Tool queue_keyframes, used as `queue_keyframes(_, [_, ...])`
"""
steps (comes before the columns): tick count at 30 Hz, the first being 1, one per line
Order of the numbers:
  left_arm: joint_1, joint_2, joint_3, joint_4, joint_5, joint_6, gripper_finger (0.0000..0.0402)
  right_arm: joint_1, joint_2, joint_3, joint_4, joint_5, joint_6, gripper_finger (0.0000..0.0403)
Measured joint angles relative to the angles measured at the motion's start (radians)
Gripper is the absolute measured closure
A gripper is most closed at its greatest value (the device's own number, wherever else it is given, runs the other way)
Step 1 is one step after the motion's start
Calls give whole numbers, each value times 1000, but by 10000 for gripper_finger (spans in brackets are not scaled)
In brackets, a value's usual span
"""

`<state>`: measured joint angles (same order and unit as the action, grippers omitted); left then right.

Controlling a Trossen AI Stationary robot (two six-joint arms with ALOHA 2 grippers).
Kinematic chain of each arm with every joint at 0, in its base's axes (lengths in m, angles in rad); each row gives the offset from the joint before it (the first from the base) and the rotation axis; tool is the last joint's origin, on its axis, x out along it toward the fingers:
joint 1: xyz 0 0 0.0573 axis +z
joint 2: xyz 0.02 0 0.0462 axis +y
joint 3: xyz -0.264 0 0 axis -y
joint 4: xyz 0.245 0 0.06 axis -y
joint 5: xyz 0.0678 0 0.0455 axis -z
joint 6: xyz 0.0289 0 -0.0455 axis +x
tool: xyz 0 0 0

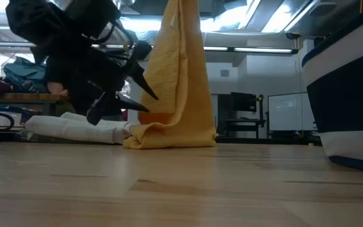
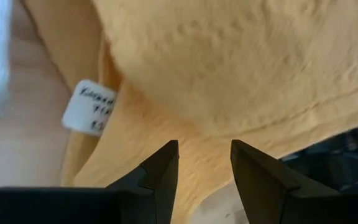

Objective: Fold towel
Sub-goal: Fold the yellow towel

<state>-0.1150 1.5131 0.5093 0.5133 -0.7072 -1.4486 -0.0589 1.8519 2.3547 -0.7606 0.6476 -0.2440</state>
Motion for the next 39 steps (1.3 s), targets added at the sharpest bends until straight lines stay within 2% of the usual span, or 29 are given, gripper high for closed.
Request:
queue_keyframes(4, [23,0,-12,21,15,-8,263,0,0,0,7,-61,0,397])
queue_keyframes(8, [33,10,-12,41,23,-19,263,0,0,0,49,-65,0,398])
queue_keyframes(13, [23,53,-12,155,25,-23,263,0,0,0,115,-65,0,397])
queue_keyframes(19, [33,172,-7,367,16,-8,263,0,0,0,134,-78,0,397])
queue_keyframes(28, [39,288,-1,697,-21,230,263,0,0,0,135,-81,0,397])
queue_keyframes(39, [42,298,-1,717,-33,258,263,0,0,0,137,-81,-23,396])
